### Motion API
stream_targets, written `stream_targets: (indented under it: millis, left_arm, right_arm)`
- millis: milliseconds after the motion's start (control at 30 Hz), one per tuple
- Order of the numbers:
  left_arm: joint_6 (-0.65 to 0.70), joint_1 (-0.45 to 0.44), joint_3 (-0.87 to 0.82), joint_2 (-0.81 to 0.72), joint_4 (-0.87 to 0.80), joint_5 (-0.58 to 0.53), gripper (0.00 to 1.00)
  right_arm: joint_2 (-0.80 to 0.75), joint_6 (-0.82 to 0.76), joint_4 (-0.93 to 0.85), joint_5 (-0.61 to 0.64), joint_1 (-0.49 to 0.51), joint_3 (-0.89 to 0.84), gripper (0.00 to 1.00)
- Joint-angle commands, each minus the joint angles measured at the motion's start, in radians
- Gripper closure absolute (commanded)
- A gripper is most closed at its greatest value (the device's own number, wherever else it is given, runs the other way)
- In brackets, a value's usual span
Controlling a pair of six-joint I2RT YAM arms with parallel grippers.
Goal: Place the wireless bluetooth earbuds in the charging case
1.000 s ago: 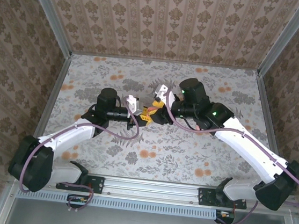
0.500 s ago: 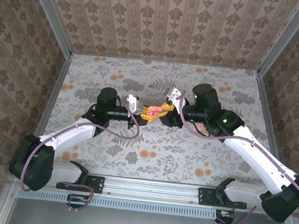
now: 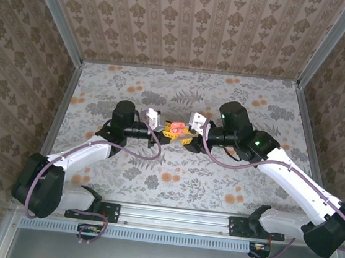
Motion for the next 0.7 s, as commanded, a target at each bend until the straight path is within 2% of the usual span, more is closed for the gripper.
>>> stream_targets:
  millis: [0, 267, 667]
  left_arm:
    - [-0.002, -0.003, 0.003, -0.01, 0.013, 0.04, 0.83]
    - [0.024, -0.005, 0.011, -0.018, -0.029, 0.045, 0.83]
    - [0.064, -0.011, 0.023, -0.026, -0.085, 0.042, 0.83]
  right_arm:
    - [0.009, -0.122, 0.003, 0.026, 0.006, 0.008, 0.63]
    - [0.029, -0.294, -0.007, 0.062, 0.007, 0.021, 0.62]
    - [0.093, -0.42, -0.106, 0.04, 0.004, 0.106, 0.62]
